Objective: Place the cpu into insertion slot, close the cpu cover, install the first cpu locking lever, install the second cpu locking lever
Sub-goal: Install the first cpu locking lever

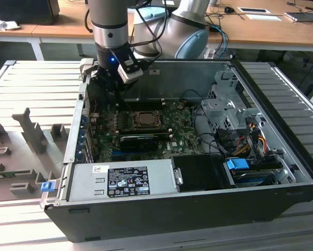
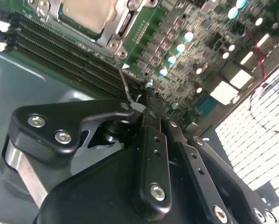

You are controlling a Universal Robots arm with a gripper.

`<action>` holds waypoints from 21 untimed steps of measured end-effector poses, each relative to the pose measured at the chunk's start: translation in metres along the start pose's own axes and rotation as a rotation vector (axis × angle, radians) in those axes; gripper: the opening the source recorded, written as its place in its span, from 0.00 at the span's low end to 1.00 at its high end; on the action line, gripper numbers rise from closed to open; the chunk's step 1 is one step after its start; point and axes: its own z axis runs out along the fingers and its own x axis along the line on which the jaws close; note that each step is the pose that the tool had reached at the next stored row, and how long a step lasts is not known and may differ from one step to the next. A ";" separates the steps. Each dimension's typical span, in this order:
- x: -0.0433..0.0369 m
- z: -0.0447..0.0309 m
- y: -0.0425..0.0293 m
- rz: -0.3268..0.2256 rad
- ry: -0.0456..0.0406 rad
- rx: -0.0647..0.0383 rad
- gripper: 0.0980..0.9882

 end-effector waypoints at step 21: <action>-0.0207 0.0029 0.0017 0.000 0.0000 0.001 0.01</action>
